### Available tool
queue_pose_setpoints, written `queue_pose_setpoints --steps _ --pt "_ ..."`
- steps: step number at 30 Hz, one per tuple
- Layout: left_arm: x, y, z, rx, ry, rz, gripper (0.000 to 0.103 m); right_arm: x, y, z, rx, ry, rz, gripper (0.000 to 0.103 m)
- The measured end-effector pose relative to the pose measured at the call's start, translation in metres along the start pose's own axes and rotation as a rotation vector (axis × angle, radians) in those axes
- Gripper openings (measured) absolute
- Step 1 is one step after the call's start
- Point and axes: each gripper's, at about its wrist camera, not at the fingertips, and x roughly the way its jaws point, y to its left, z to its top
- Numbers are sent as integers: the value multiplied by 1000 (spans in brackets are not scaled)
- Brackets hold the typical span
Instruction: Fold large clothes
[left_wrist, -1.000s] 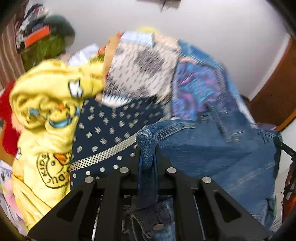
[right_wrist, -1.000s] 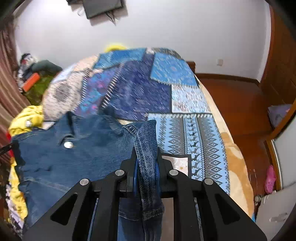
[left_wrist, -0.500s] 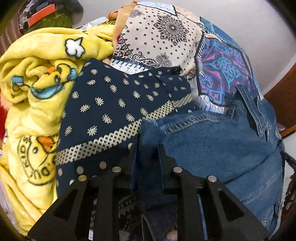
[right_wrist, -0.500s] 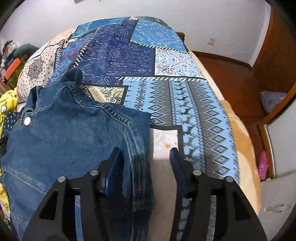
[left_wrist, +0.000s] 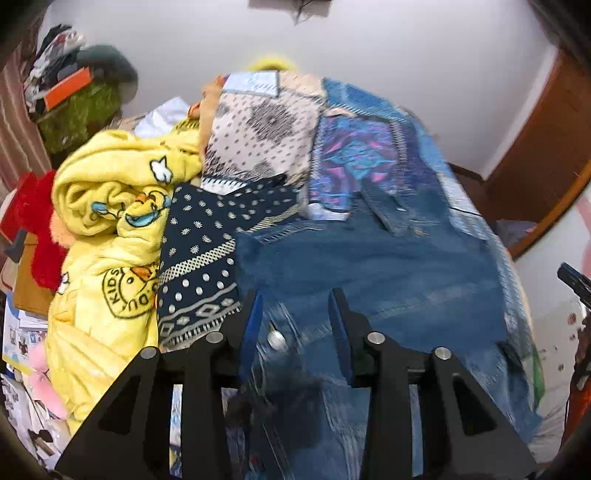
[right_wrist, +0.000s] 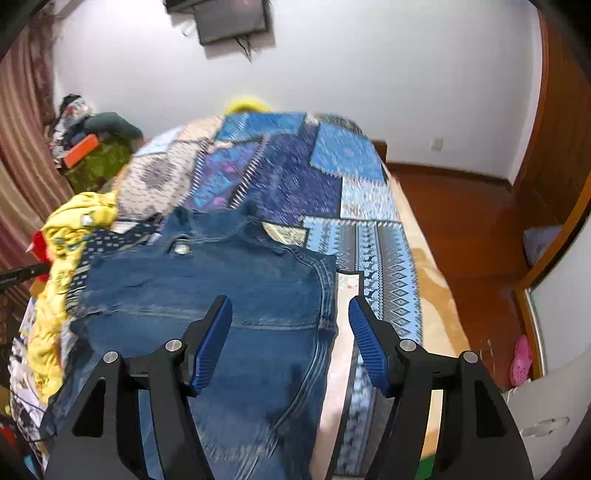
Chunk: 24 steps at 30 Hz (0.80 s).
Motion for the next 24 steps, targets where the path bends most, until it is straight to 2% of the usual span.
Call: queue_pose_setpoints --steps 3,6,9,13,19,24 --pt "-29 -10 -20 27 -24 -18 49 -29 11 -11 -29 -27 15 63" --pt "-48 -16 -48 54 -26 -24 52 -50 19 -31 -51 -39 19 67" --pt "-55 -19 -80 73 -2 -23 54 -61 22 -55 -43 -35 37 71" --pt "-47 -16 -125 64 64 -28 55 -63 21 -89 -5 4 57 72" --pt "-21 12 -194 -92 201 -75 55 -50 11 -140 86 109 86 72" --pt "-7 27 -242 -212 276 -116 55 -41 2 -181 172 197 110 72"
